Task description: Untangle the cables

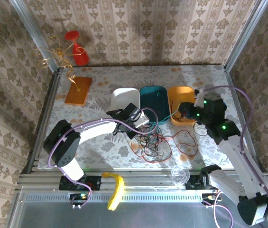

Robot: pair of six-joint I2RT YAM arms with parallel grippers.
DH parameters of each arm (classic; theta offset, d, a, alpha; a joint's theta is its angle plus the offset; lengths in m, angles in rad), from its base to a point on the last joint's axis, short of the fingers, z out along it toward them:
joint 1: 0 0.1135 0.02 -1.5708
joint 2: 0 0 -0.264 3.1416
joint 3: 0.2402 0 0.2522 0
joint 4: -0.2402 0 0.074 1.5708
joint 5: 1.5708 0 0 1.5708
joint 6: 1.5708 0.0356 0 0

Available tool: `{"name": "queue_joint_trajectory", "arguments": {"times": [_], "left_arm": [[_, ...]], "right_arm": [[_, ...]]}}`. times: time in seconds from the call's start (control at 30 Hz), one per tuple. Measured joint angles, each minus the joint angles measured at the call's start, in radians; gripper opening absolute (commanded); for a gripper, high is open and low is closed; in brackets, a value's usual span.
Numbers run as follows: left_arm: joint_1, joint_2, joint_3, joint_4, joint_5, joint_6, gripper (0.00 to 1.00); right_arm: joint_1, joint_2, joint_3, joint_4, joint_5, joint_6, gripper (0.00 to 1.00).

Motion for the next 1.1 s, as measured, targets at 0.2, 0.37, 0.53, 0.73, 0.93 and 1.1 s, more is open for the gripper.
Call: {"name": "queue_joint_trajectory", "arguments": {"times": [0.2,0.37,0.53,0.73,0.93,1.1], "left_arm": [[-0.003,0.001,0.0,0.0,0.0,0.0,0.0],[-0.005,0.001,0.0,-0.001,-0.001,0.0,0.0],[-0.005,0.006,-0.004,-0.003,-0.008,0.0,0.0],[-0.002,0.006,-0.01,-0.007,0.0,0.0,0.0],[0.035,0.006,-0.008,0.001,0.035,-0.024,0.51],[0.048,0.006,0.01,0.0,0.07,-0.032,0.62]], "right_arm": [[-0.24,-0.092,0.0,0.042,-0.118,0.082,0.0],[-0.337,-0.095,-0.015,0.087,-0.211,0.166,0.0],[-0.359,-0.09,-0.041,0.154,-0.297,0.227,0.0],[-0.204,-0.032,-0.039,0.19,-0.404,0.194,0.0],[-0.044,0.01,-0.048,0.118,-0.454,0.107,0.0],[-0.058,0.002,-0.082,-0.039,-0.258,0.034,0.0]]}}
